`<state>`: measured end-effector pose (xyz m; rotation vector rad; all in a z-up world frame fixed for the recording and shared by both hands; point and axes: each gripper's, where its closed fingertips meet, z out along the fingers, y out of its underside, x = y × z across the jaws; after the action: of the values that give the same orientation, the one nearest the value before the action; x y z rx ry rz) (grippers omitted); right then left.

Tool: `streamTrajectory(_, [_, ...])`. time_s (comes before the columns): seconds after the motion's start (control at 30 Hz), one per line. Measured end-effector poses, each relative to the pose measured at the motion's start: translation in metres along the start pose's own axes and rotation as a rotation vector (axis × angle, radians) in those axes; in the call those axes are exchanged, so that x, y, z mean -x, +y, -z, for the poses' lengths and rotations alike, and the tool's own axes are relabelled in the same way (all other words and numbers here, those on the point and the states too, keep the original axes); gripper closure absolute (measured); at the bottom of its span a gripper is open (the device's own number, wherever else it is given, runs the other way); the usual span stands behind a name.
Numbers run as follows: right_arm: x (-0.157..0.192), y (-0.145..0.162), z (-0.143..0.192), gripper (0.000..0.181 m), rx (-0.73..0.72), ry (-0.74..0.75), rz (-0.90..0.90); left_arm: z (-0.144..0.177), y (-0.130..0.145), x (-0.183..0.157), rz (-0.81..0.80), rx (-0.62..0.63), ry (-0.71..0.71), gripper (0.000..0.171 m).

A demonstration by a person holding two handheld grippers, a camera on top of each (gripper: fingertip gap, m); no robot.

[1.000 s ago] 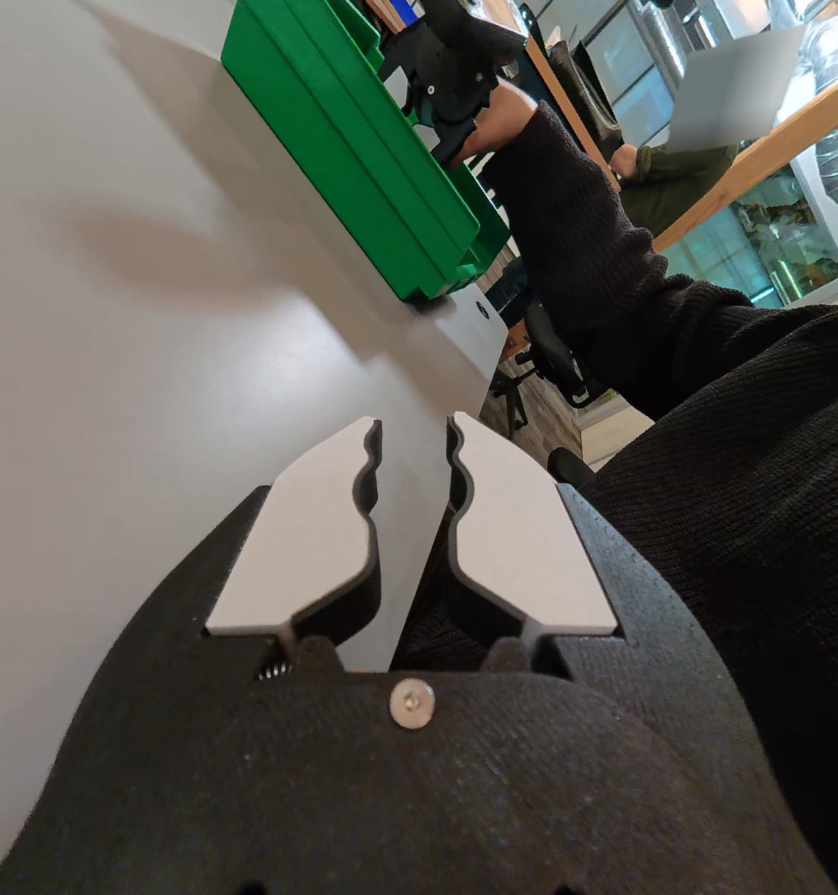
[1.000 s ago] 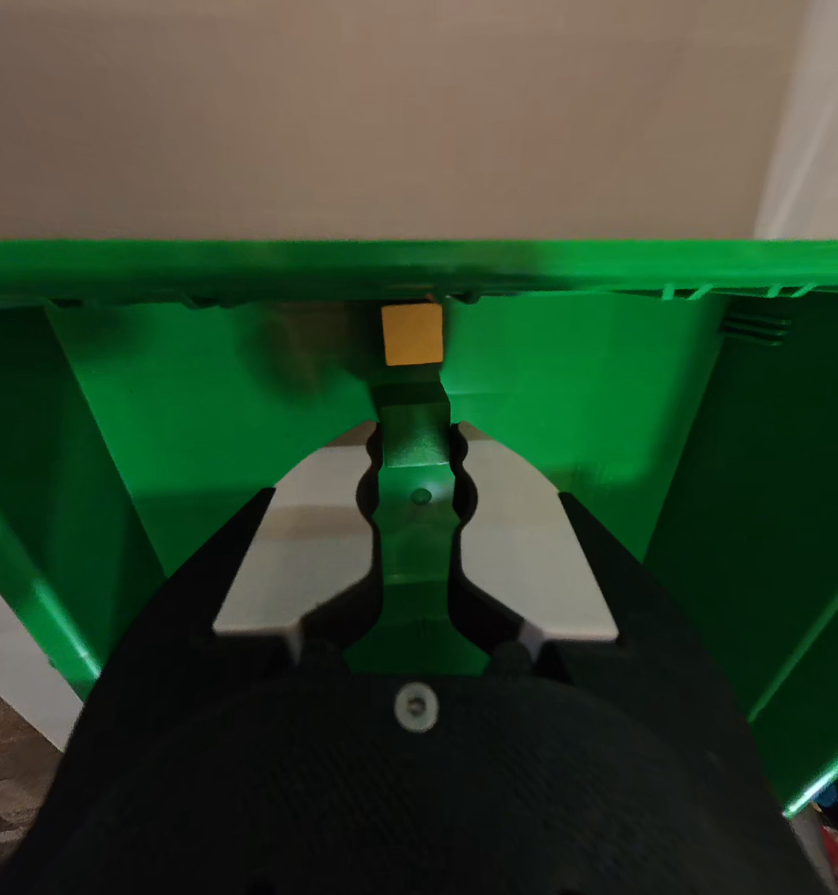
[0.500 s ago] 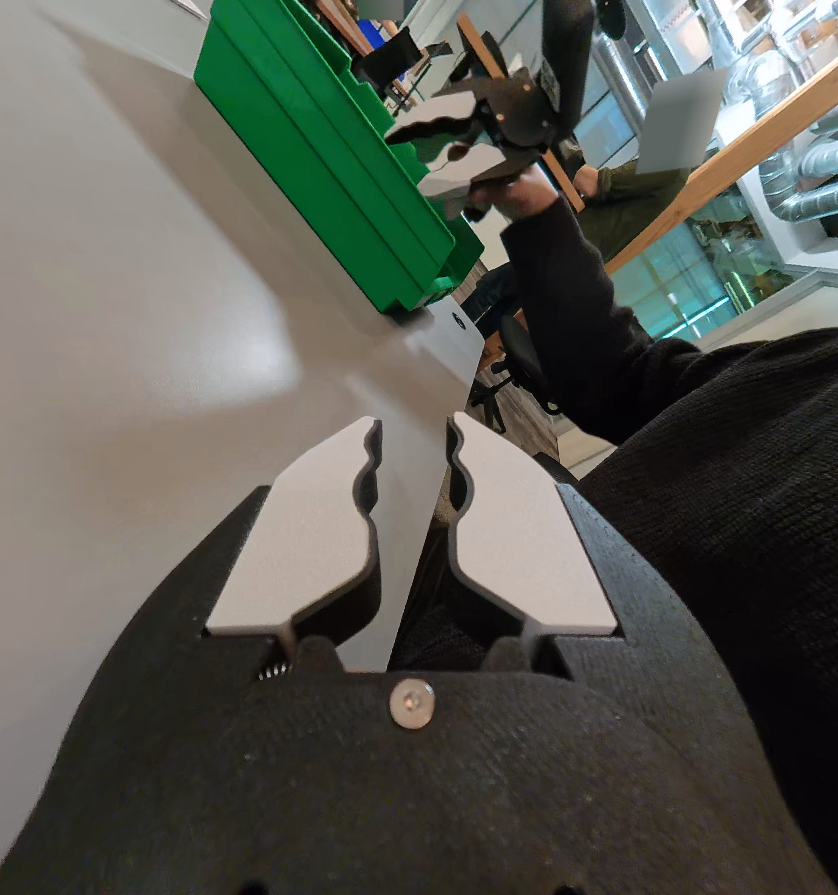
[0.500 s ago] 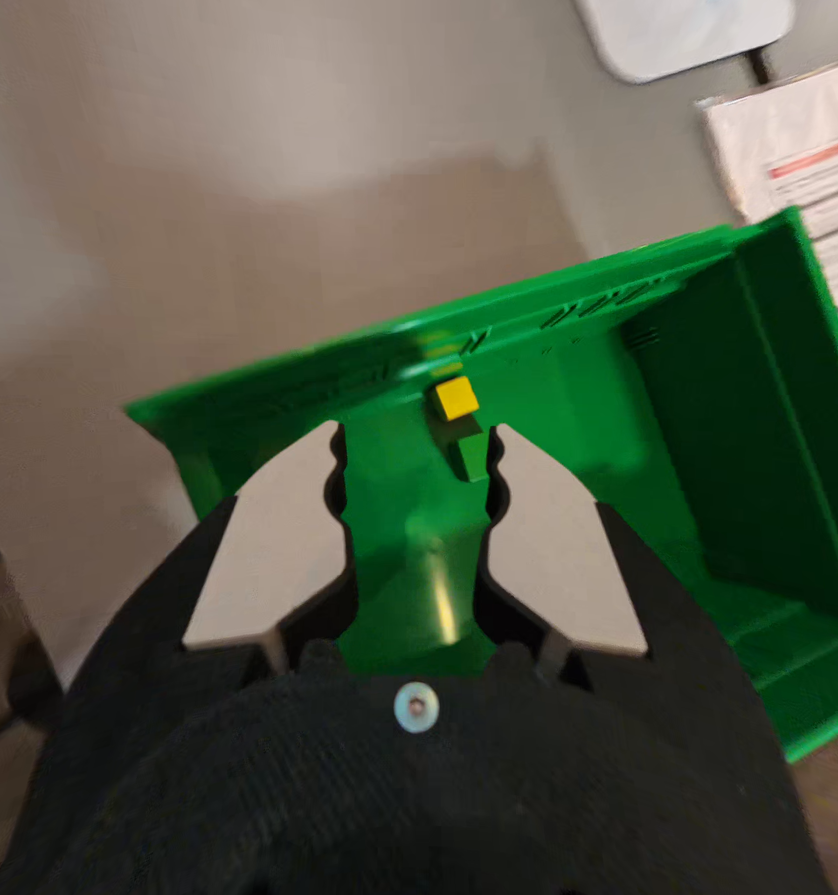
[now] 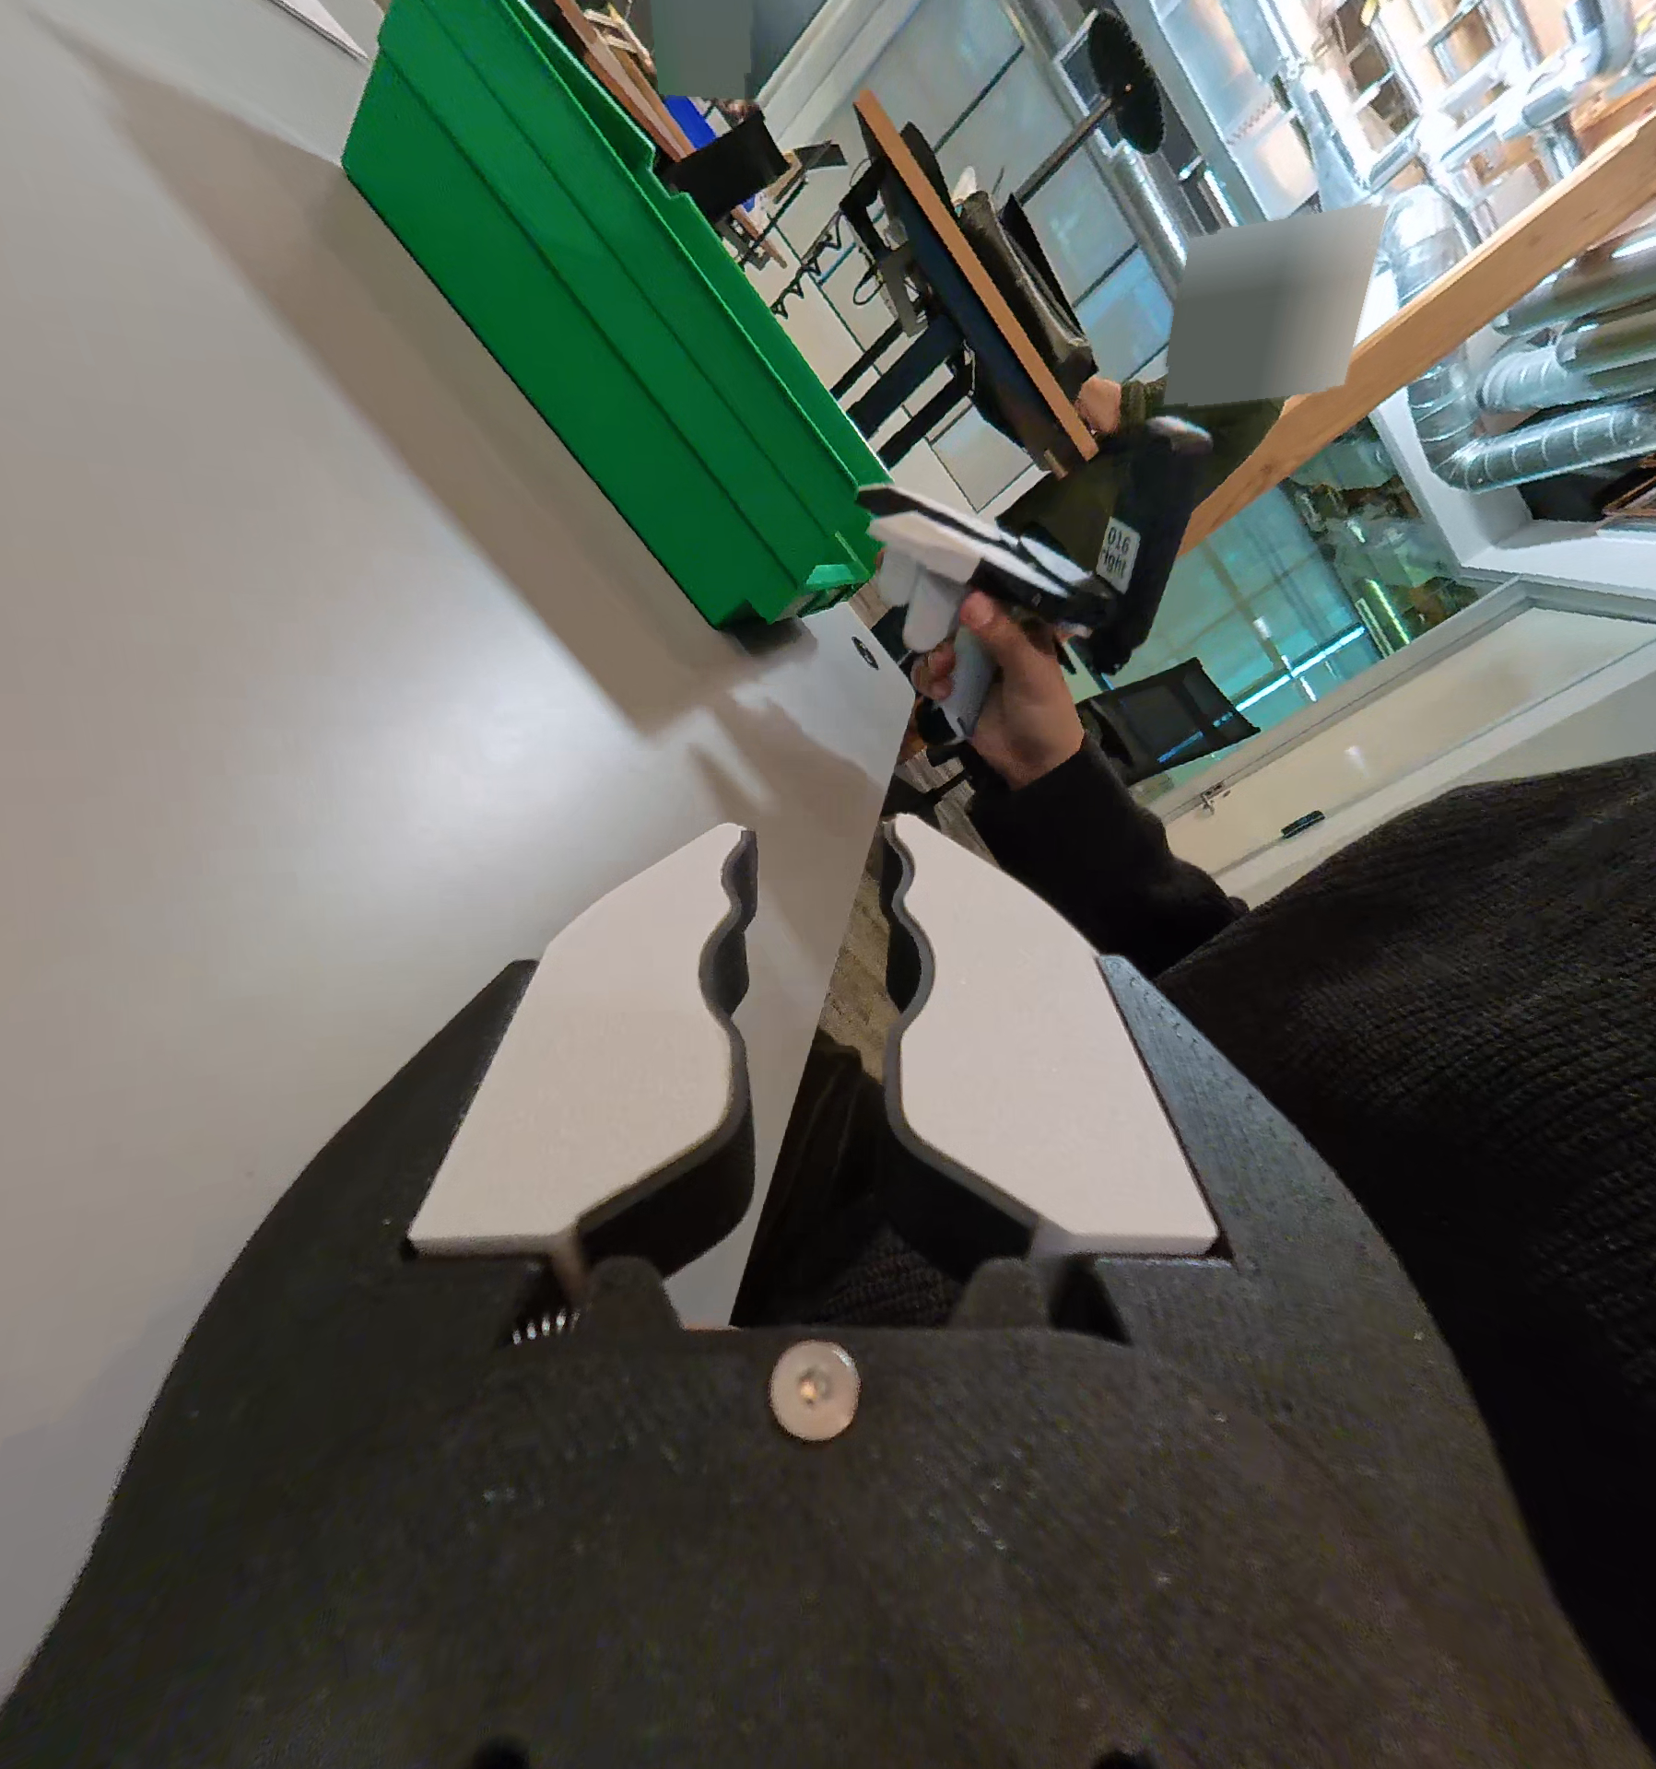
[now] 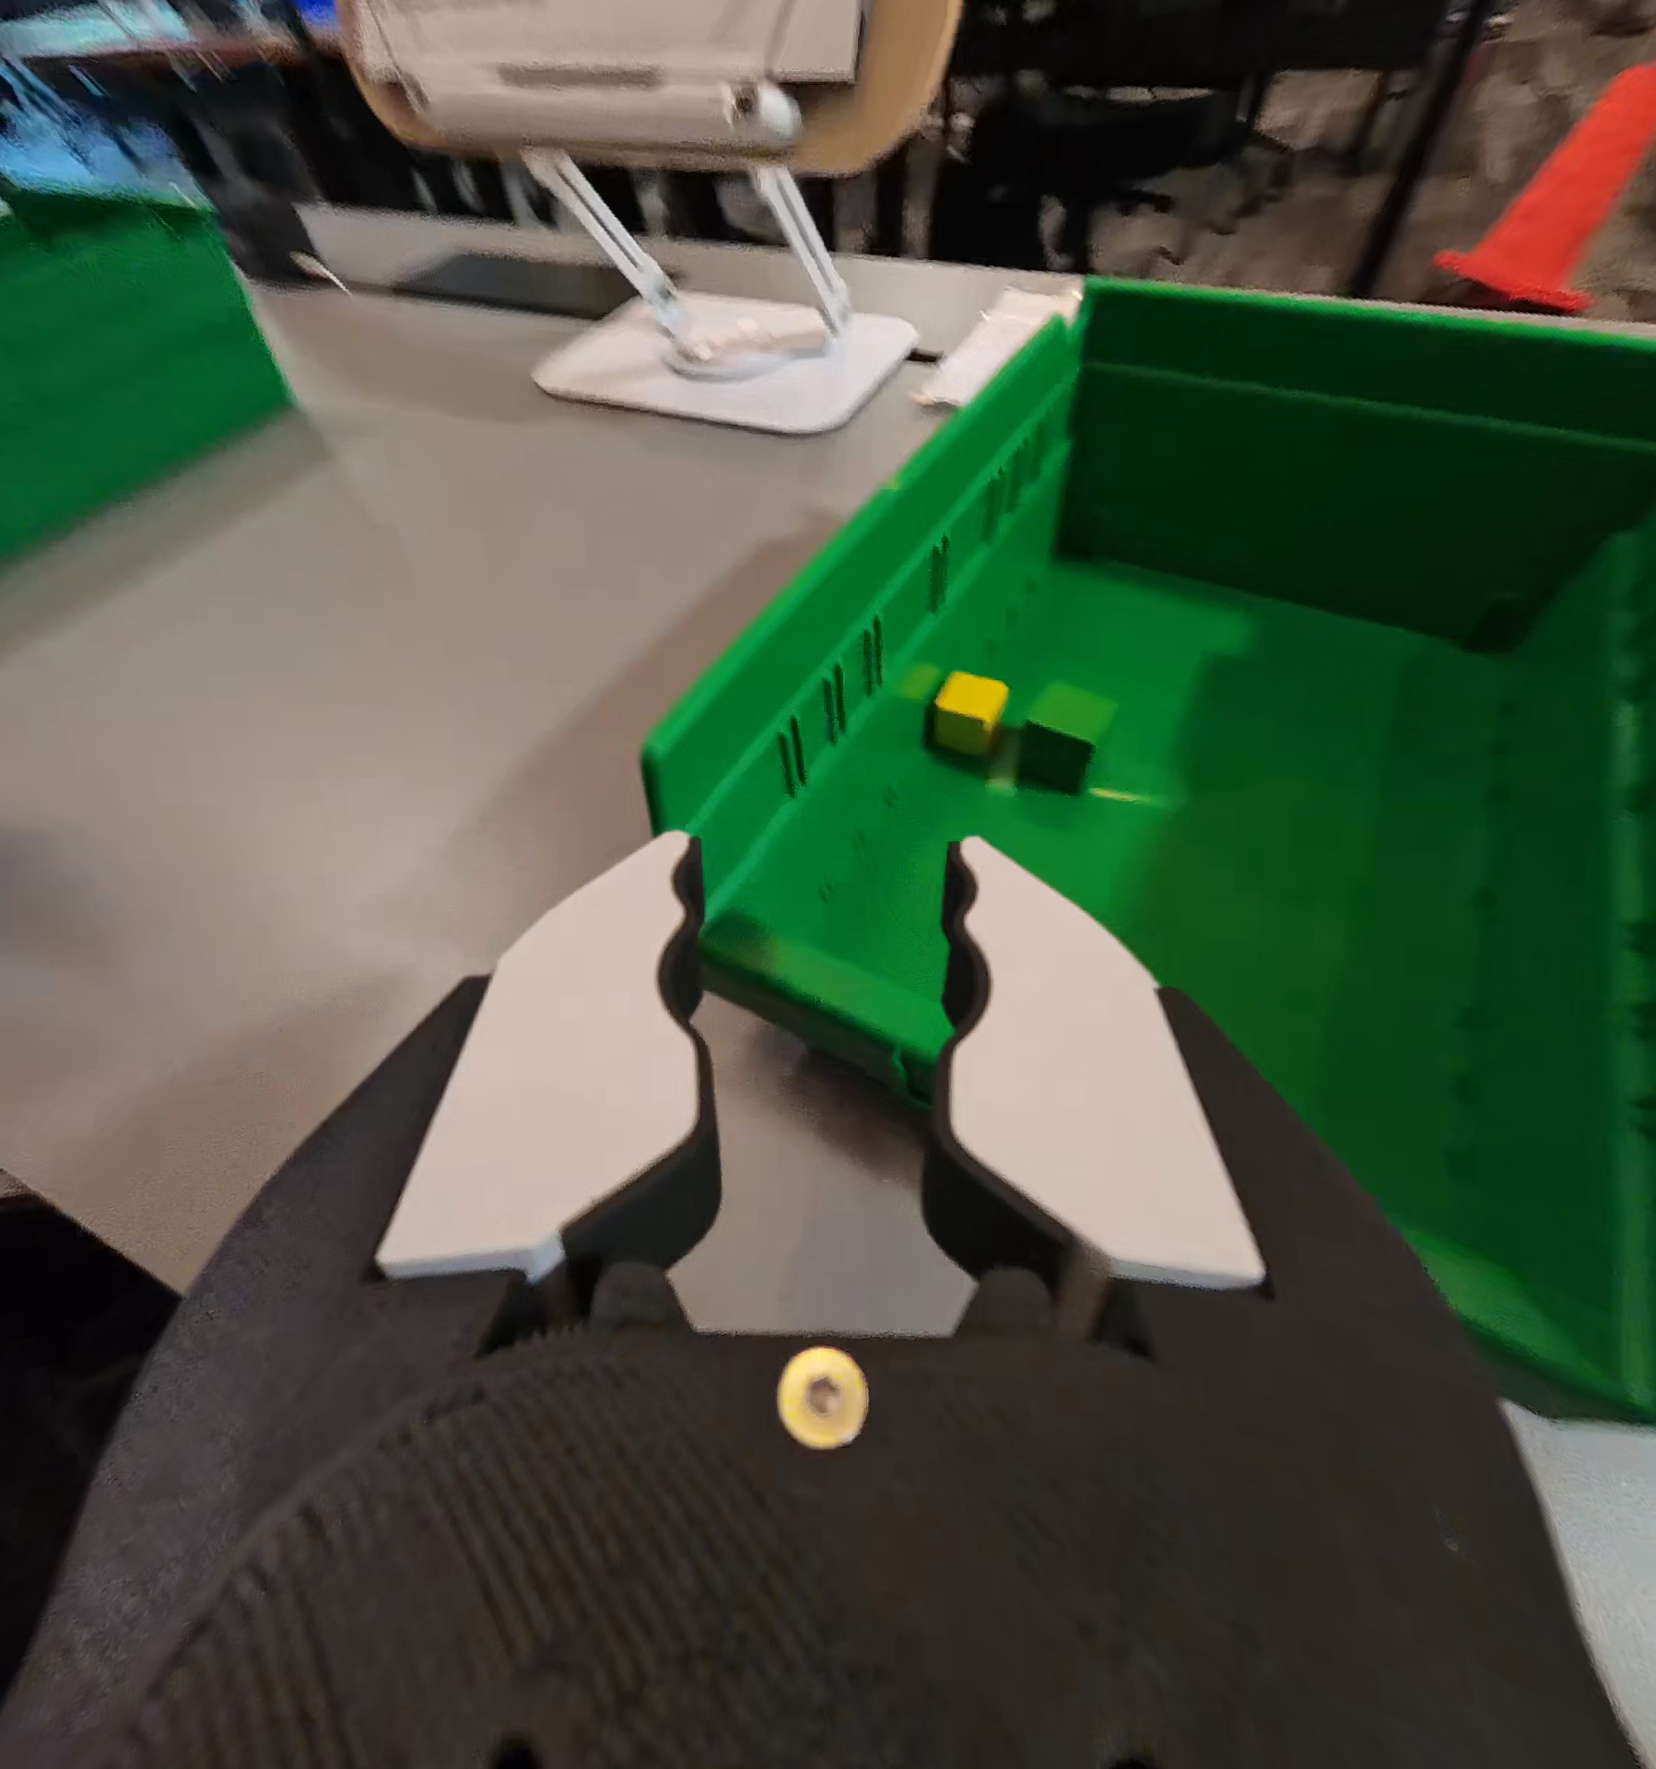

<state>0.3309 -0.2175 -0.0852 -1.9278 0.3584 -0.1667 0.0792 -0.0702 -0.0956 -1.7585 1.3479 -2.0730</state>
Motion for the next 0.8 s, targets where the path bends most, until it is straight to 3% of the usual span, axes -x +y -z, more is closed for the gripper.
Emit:
streamTrajectory(0.37, [0.038, 0.016, -0.033, 0.121, 0.162, 0.010, 0.137, 0.004, -0.009, -0.012, 0.025, -0.075, 0.032, 0.148])
streamTrajectory(0.47, [0.034, 0.028, -0.041, 0.134, 0.199, 0.023, 0.136, 0.006, -0.011, -0.013, 0.027, -0.089, 0.033, 0.148])
streamTrajectory(0.57, [0.030, 0.028, -0.037, 0.165, 0.190, 0.048, 0.159, 0.006, -0.013, -0.016, 0.033, -0.096, 0.042, 0.148])
streamTrajectory(0.8, [0.029, 0.033, -0.028, 0.170, 0.203, 0.067, 0.191, 0.004, -0.011, -0.017, 0.039, -0.086, 0.049, 0.148])
